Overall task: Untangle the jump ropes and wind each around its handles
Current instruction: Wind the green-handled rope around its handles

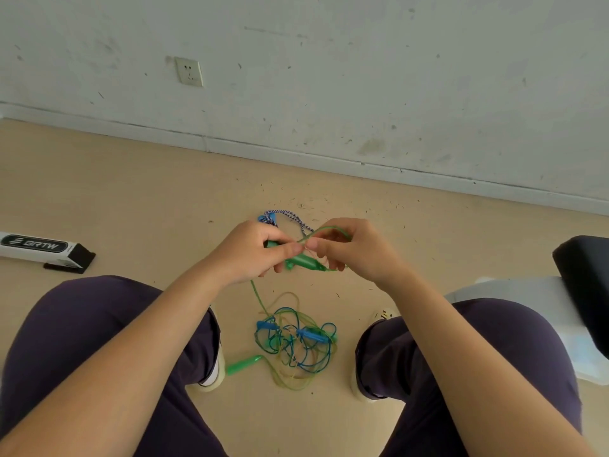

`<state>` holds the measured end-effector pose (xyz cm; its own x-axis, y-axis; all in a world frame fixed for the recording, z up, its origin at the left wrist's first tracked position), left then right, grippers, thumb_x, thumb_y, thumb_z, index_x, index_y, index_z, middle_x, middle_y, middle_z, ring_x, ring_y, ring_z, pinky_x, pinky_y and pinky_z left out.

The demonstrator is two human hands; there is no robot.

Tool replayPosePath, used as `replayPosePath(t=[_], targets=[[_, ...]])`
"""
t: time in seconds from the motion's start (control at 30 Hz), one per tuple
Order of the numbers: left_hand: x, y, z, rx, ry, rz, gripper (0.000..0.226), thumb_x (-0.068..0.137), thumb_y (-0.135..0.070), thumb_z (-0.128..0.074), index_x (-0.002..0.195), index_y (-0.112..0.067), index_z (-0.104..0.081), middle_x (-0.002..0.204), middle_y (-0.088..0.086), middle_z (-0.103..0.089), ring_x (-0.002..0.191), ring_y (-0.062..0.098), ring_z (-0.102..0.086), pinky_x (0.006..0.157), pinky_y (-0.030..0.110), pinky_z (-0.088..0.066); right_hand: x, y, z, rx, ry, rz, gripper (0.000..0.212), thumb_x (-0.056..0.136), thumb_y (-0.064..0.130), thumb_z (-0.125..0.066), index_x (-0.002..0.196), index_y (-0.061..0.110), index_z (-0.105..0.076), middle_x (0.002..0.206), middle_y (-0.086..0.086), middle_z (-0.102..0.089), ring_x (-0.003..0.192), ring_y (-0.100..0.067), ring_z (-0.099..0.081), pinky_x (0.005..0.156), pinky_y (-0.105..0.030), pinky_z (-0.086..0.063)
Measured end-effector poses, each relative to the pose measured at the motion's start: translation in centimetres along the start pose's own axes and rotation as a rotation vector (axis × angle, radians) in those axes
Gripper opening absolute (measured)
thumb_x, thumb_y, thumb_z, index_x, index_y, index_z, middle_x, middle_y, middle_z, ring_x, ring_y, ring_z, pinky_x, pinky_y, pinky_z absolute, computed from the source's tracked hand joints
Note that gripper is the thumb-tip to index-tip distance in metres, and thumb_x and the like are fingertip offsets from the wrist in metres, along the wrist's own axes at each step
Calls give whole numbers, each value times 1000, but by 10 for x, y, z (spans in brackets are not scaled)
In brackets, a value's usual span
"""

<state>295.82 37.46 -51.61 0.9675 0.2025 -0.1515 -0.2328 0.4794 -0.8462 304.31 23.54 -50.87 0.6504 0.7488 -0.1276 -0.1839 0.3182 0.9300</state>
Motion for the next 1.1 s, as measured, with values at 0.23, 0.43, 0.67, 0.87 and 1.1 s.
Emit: replayPosePath(t=[0.23, 0.43, 0.67, 0.87, 1.1], targets=[[1, 0, -3, 111, 29, -29, 15, 93, -39, -64, 86, -31, -75, 58, -10, -62, 46, -3, -47, 51, 13, -34, -2, 6, 15, 49, -147, 53, 8, 82, 17, -78, 85, 10, -74, 64, 10, -66, 55, -10, -55, 56, -21, -47], [1, 4, 2, 42, -8, -18, 13, 94, -34, -64, 92, -27, -75, 56, -9, -62, 47, -2, -50, 54, 13, -40, 0, -1, 18, -262, -165, 17, 5, 86, 22, -74, 81, 20, -73, 73, 12, -67, 65, 2, -57, 65, -17, -47], [3, 18, 22, -77, -151, 64, 19, 97, -28, -60, 89, -23, -77, 51, -6, -58, 49, 8, -51, 62, 26, -43, -4, -2, 54, -295, -465, 80, 7, 87, 15, -69, 85, 22, -71, 84, 15, -67, 86, -8, -62, 83, -30, -49], [0, 2, -5, -60, -62, 17, 17, 97, -26, -61, 86, -27, -73, 49, -10, -57, 47, 3, -47, 59, 28, -41, -2, 1, -7, -88, -50, 66, 12, 82, 24, -78, 93, 24, -73, 88, 8, -74, 82, -5, -67, 77, -20, -54], [-3, -3, -3, -87, 40, 29, 15, 97, -28, -62, 96, -21, -76, 52, -7, -60, 47, 2, -51, 55, 15, -44, -2, 3, 2, -135, -91, 22, 5, 86, 9, -73, 85, 9, -68, 67, 8, -59, 53, 4, -51, 58, -11, -42]])
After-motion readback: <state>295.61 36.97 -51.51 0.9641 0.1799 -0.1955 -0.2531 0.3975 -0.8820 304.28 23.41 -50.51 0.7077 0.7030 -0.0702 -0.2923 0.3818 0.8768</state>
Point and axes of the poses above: each hand's wrist, its own x-axis towards the middle knuckle, its own z-axis out of the back of the hand, y = z × x, the point moved 7 cm from there along x, towards the middle knuckle
